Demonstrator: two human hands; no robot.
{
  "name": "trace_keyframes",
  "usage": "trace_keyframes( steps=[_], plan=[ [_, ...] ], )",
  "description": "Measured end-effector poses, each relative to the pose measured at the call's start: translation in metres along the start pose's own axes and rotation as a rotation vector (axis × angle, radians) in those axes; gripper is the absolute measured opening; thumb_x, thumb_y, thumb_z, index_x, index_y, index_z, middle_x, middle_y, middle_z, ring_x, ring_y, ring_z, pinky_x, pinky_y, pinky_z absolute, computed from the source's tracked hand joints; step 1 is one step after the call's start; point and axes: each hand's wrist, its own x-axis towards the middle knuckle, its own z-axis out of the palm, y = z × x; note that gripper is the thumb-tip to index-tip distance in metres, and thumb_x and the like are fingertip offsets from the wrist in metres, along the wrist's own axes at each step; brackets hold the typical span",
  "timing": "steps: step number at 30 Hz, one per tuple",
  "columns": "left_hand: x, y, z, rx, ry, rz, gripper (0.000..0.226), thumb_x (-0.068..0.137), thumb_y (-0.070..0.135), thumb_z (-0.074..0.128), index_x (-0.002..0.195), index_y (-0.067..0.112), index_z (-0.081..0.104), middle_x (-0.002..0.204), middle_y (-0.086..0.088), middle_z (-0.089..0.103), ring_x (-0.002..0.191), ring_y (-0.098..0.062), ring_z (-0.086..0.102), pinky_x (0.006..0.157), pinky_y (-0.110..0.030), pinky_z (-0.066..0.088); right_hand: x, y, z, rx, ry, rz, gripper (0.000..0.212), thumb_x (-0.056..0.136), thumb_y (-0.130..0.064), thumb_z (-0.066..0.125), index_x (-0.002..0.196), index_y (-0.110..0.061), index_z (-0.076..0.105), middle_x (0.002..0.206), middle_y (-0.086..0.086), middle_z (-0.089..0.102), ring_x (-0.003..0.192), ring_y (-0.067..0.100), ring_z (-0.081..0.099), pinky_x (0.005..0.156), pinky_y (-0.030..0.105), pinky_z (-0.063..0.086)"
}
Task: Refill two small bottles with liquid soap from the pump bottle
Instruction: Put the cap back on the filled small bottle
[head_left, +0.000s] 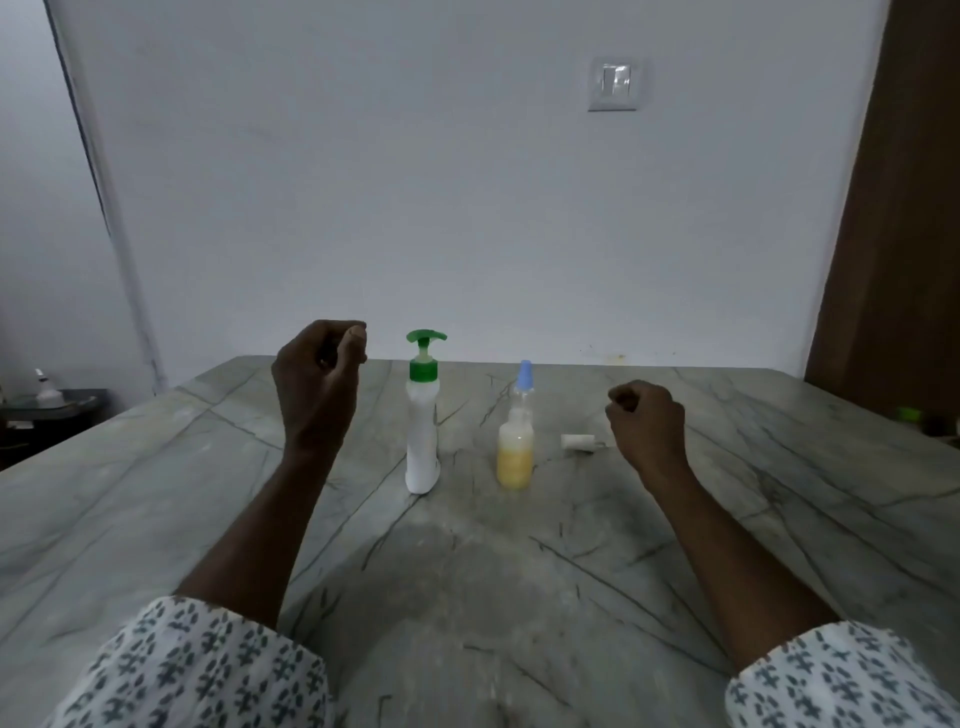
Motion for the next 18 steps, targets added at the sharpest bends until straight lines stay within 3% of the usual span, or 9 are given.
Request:
trace_keyframes(
  steps=[4, 7, 10, 12, 15, 18],
  plan=[
    [-0.026, 0.031, 0.017, 0.093, -0.086, 0.357, 0.026, 0.096, 0.02, 0.054, 0.088, 0.006, 0.075, 0.068, 0.002, 0.067, 0.056, -0.004, 0.057, 0.053, -0.016, 0.044, 0.007, 0.026, 0.007, -0.35, -0.226, -0.059, 0.033, 0.086, -0.011, 0.065, 0.119, -0.007, 0.067, 0.122, 0.013, 0.065, 0.115, 0.03, 0.059, 0.097, 0.032, 0.044],
    [-0.05, 0.047, 0.038, 0.041, -0.34, 0.445, 0.03, 0.094, 0.023, 0.054, 0.079, 0.005, 0.073, 0.059, 0.002, 0.062, 0.049, -0.011, 0.053, 0.05, -0.021, 0.044, 0.006, 0.029, 0.015, -0.509, -0.388, -0.222, 0.048, 0.092, -0.014, 0.057, 0.139, -0.015, 0.049, 0.141, 0.011, 0.048, 0.131, 0.032, 0.042, 0.105, 0.039, 0.037],
    [-0.078, 0.048, 0.06, 0.159, -0.57, 0.359, 0.022, 0.088, 0.02, 0.058, 0.099, 0.008, 0.073, 0.067, 0.014, 0.059, 0.052, -0.002, 0.053, 0.055, -0.015, 0.045, 0.003, 0.027, 0.021, -0.803, -0.481, -0.388, 0.054, 0.096, -0.012, 0.046, 0.147, -0.022, 0.035, 0.148, 0.007, 0.041, 0.134, 0.029, 0.037, 0.105, 0.039, 0.034],
    [-0.092, 0.045, 0.072, 0.266, -0.605, 0.23, 0.033, 0.087, 0.013, 0.065, 0.119, 0.007, 0.065, 0.092, 0.001, 0.066, 0.071, -0.006, 0.058, 0.066, -0.024, 0.052, 0.001, 0.023, 0.025, -0.901, -0.486, -0.441, 0.052, 0.097, -0.007, 0.041, 0.146, -0.022, 0.038, 0.142, 0.008, 0.047, 0.13, 0.029, 0.041, 0.104, 0.04, 0.035],
    [-0.102, 0.041, 0.078, 0.361, -0.626, -0.052, 0.059, 0.088, 0.017, 0.069, 0.14, 0.006, 0.044, 0.136, -0.008, 0.052, 0.112, -0.019, 0.055, 0.084, -0.02, 0.044, -0.004, 0.016, 0.027, -0.941, -0.451, -0.479, 0.047, 0.095, -0.003, 0.046, 0.14, -0.017, 0.047, 0.133, 0.01, 0.053, 0.124, 0.028, 0.046, 0.101, 0.037, 0.039],
    [-0.108, 0.033, 0.079, 0.42, -0.726, -0.184, 0.079, 0.091, 0.03, 0.067, 0.153, 0.007, 0.025, 0.148, -0.011, 0.04, 0.13, -0.025, 0.046, 0.094, -0.025, 0.037, -0.003, 0.007, 0.022, -0.789, -0.319, -0.523, 0.051, 0.091, 0.004, 0.051, 0.14, -0.009, 0.047, 0.131, 0.016, 0.053, 0.12, 0.032, 0.05, 0.094, 0.037, 0.044]
  ],
)
